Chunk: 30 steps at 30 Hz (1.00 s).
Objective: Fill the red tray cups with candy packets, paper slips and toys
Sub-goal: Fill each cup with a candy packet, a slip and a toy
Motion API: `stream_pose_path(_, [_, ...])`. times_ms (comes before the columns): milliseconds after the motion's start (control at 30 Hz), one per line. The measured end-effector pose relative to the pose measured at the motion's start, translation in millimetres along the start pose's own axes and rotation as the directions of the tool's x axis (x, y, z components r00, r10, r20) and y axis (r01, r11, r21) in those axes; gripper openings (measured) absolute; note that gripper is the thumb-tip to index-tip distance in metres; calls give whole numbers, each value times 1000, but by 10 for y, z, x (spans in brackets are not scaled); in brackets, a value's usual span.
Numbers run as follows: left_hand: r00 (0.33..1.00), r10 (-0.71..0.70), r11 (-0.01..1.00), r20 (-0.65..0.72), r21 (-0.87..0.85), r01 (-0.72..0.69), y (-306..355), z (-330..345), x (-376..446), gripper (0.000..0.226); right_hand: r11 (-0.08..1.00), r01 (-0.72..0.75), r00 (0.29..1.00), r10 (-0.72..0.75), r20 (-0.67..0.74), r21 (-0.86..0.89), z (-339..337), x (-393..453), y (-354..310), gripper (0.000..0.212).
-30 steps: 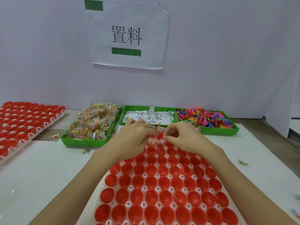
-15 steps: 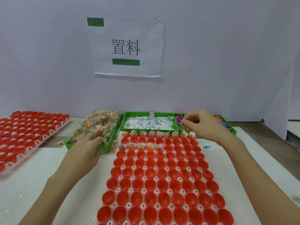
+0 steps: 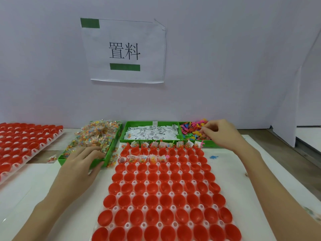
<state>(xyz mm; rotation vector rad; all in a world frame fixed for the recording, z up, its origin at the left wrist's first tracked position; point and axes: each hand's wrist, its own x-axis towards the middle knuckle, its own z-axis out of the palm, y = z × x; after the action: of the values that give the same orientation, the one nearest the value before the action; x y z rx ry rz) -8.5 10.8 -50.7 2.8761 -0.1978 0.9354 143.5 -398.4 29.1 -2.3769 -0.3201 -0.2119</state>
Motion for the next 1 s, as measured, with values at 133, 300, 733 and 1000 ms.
stream_pose_path(133, [1000,5,1000,15,-11,-5,27,49,2,41,1000,-16,1000,16,-27,-1,-32,10,49,20])
stream_pose_path(300, [995,-3,999,-96,-39,-1,-53,162,21,23,1000,-4,1000,4,-22,-13,-35,11,39,19])
stream_pose_path(733, [996,2,995,-85,-97,-10,-41,164,37,19,965,-95,990,116,75,-244,202,12,193,12])
stream_pose_path(1000, [998,14,995,-64,-96,-21,-44,158,35,18,981,-38,999,43,21,-191,330,44,195,6])
